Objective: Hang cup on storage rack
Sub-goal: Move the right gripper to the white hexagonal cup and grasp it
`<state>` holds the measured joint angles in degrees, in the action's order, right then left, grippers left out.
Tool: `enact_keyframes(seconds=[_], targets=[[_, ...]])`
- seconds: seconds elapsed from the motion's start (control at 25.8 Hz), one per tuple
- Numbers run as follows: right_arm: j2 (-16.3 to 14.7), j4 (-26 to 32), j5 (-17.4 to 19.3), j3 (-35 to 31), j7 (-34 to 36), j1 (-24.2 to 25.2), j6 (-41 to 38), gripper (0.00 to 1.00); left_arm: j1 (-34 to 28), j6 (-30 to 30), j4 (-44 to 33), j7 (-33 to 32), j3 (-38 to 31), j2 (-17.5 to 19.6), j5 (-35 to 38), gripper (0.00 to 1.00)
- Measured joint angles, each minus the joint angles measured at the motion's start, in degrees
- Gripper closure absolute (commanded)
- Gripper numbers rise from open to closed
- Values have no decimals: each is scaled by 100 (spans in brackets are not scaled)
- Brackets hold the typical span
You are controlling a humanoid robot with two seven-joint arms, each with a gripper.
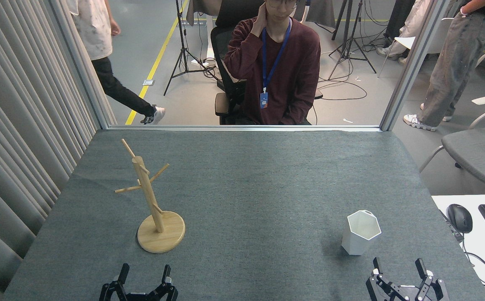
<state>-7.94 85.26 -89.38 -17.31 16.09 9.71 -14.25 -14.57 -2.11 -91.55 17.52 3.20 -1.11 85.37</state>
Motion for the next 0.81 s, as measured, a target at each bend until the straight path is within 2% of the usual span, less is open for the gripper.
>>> enact_keyframes(seconds=[0.27, 0.5, 0.81], targets=[[-4, -103, -5, 4, 4, -82, 102, 2, -2, -3, -23, 5, -1, -3, -31, 0], [-2, -842, -52, 54, 7, -579, 348, 2, 7, -12, -68, 14, 1, -16, -45, 0], [-6, -1391, -112, 378, -29, -985, 576, 2, 13, -1, -35, 18, -5, -24, -51, 0]])
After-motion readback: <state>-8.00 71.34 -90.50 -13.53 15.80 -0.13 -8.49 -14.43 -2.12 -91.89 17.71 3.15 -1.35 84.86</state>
